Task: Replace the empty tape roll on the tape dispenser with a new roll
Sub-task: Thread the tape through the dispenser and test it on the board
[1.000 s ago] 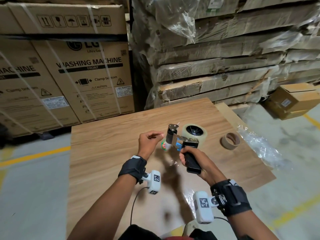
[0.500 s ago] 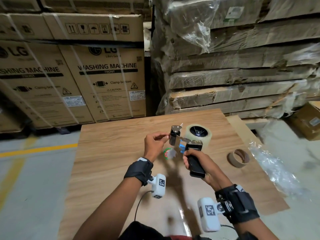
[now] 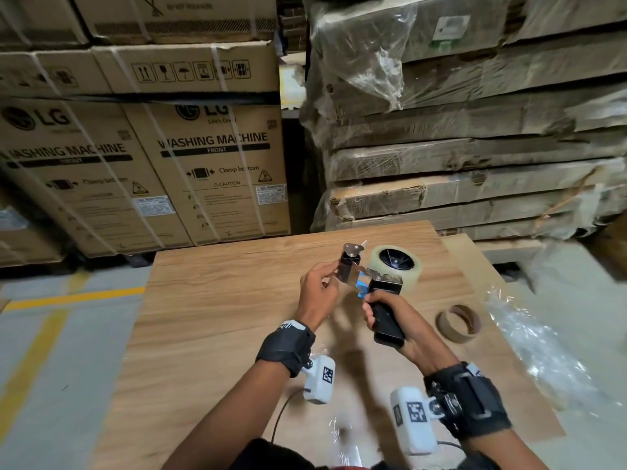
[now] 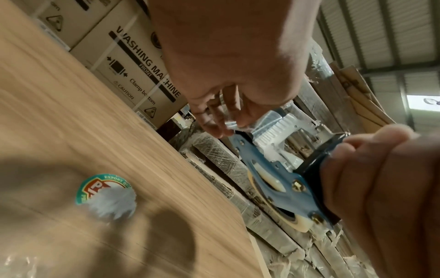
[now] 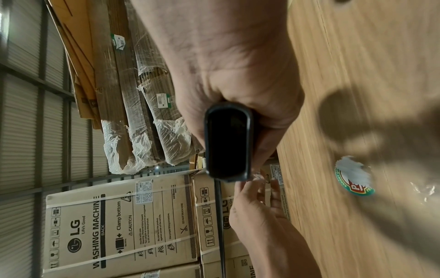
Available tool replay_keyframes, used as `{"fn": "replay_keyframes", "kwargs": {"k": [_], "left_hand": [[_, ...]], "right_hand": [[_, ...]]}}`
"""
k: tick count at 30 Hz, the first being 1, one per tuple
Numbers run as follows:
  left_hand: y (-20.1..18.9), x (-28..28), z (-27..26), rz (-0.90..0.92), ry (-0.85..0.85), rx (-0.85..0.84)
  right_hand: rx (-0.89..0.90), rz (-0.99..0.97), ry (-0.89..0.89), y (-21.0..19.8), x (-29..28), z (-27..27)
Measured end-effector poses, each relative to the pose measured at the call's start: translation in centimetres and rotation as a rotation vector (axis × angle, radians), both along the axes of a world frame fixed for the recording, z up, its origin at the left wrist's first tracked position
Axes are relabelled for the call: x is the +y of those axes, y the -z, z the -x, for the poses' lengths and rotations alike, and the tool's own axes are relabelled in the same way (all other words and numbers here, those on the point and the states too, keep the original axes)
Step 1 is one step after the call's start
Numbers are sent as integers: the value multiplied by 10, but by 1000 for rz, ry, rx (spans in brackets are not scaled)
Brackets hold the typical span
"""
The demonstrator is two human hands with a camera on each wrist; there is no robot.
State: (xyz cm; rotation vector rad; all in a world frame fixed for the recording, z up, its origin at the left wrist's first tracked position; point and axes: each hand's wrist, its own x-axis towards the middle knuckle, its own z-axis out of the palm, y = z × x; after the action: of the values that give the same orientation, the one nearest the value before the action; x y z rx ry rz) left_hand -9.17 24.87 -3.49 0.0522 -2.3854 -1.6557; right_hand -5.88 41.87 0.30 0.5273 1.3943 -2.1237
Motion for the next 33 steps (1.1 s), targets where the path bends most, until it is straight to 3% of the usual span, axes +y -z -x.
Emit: {"fn": "replay_keyframes", "kwargs": {"k": [15,20,26,33], "left_hand": [[-10,6,16,-457,40,-170],[-5,0,16,-472,71,-215],[3,-2,18,-555,-22,-218],[8,-1,24,-507,-96,-157]], "right_hand": [[-106,182,47,-3,23,17],[-117,185,39,-2,24,20],[-125,172,25,2,24,22],[-125,149,-10,-2,19,19]]}}
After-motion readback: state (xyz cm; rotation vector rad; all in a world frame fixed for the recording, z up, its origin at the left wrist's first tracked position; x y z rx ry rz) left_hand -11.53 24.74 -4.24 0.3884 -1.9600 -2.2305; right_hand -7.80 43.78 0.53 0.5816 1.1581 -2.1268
